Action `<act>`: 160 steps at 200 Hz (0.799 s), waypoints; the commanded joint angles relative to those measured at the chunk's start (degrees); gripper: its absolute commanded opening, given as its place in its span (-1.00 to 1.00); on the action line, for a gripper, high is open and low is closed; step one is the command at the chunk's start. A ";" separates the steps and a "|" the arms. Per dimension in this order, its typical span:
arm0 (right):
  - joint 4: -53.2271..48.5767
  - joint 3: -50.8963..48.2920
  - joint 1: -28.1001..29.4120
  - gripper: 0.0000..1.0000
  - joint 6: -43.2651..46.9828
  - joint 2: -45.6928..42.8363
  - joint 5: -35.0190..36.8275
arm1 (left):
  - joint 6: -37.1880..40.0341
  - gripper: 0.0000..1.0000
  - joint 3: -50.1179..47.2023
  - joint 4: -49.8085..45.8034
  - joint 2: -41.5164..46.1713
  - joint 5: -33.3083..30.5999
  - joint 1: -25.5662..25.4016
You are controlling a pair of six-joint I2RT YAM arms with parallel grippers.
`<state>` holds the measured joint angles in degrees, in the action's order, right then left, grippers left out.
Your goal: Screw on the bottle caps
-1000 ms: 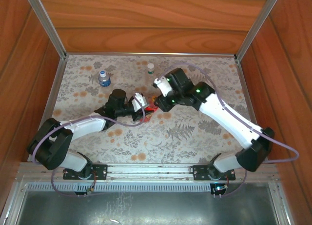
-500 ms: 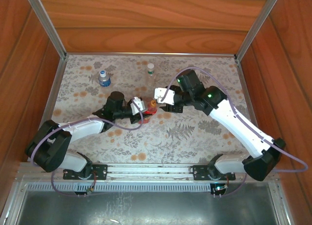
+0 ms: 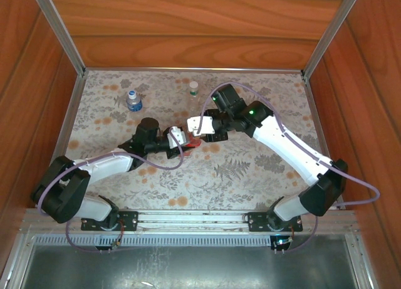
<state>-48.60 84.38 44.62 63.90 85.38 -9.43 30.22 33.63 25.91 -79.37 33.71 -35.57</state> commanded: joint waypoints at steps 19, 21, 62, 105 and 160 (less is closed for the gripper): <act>-1.91 2.11 0.91 -0.11 3.95 1.98 -3.05 | 1.76 0.00 -1.27 -0.07 1.55 -0.37 0.17; -1.97 2.22 0.91 -0.12 3.95 2.13 -3.05 | 1.77 0.00 -1.28 -0.07 1.60 -0.37 0.18; -4.24 3.84 0.91 -0.31 3.60 3.56 -3.94 | 2.19 -0.01 -1.37 -0.27 1.88 -0.76 0.20; -5.08 4.17 0.91 -0.40 1.21 4.01 -3.93 | 2.30 0.00 -1.22 -0.32 2.21 -1.37 0.20; -0.06 4.30 0.91 -0.77 -31.92 3.43 -2.09 | 1.59 0.00 0.75 -0.29 1.38 -3.76 0.22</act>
<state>-51.83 87.29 45.04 53.89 88.68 -12.01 31.07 32.73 25.67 -78.26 31.07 -35.51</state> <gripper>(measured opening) 0.313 0.500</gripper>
